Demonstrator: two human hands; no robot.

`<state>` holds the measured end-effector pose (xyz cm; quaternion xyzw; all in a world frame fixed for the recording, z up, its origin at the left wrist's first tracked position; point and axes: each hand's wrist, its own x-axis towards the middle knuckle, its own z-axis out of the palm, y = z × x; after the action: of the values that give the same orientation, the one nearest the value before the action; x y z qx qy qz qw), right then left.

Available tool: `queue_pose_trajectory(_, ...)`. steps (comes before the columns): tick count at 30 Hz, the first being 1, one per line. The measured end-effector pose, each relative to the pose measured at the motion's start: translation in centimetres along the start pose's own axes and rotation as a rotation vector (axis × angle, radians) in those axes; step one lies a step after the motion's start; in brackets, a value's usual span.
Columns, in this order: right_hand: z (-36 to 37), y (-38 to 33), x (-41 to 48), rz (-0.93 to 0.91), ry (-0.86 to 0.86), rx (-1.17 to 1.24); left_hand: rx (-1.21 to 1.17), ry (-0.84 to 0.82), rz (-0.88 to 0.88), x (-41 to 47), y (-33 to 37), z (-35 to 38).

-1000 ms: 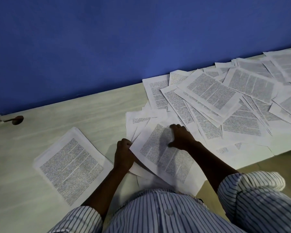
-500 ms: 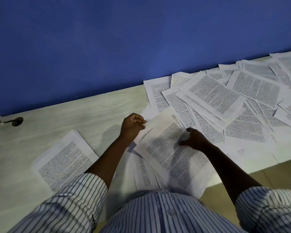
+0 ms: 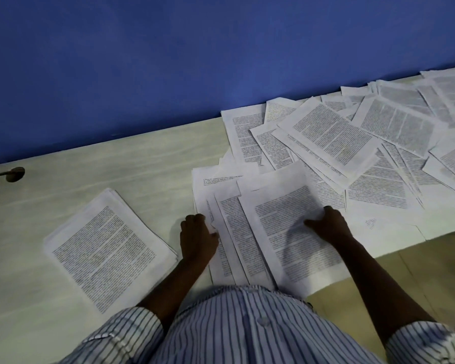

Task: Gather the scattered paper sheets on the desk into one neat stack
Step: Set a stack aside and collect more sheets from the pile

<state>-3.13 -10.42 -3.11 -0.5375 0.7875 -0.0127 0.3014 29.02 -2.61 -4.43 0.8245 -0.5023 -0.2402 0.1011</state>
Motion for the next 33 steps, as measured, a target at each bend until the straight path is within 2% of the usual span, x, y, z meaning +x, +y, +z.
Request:
queue_pose_trajectory(3, 1.7, -0.9, -2.0, -0.003, 0.006, -0.017, -0.115, -0.004, -0.038, 0.0, 0.3, -0.4)
queue_pose_trajectory(9, 3.3, -1.8, -3.9, -0.032, 0.035, -0.09, -0.491, -0.031, -0.249, -0.1, 1.2, -0.6)
queue_pose_trajectory(13, 3.3, -2.0, -4.1, -0.023, 0.044, -0.087, -0.583, -0.101, -0.34, -0.6, 1.9, 0.4)
queue_pose_trajectory(15, 3.3, -2.0, -4.1, -0.026, 0.039, -0.097, -0.535, -0.102, -0.365, -1.0, 2.3, 0.4)
queue_pose_trajectory(18, 3.2, -2.0, -4.2, -0.03, 0.033, -0.121, -0.286, -0.027, -0.316, -1.7, 2.3, 0.4)
queue_pose_trajectory(20, 3.0, -2.1, -4.2, -0.029, 0.032, -0.131, -0.207, -0.03, -0.287, -2.0, 2.2, 0.5)
queue_pose_trajectory(28, 3.3, -2.5, -4.0, -0.007, 0.031, -0.162, -0.101, -0.026, -0.227, -1.8, 2.8, 1.5)
queue_pose_trajectory(33, 3.7, -2.7, -3.9, 0.006, 0.029, -0.162, -0.134, -0.003, -0.253, -1.6, 3.2, 1.9)
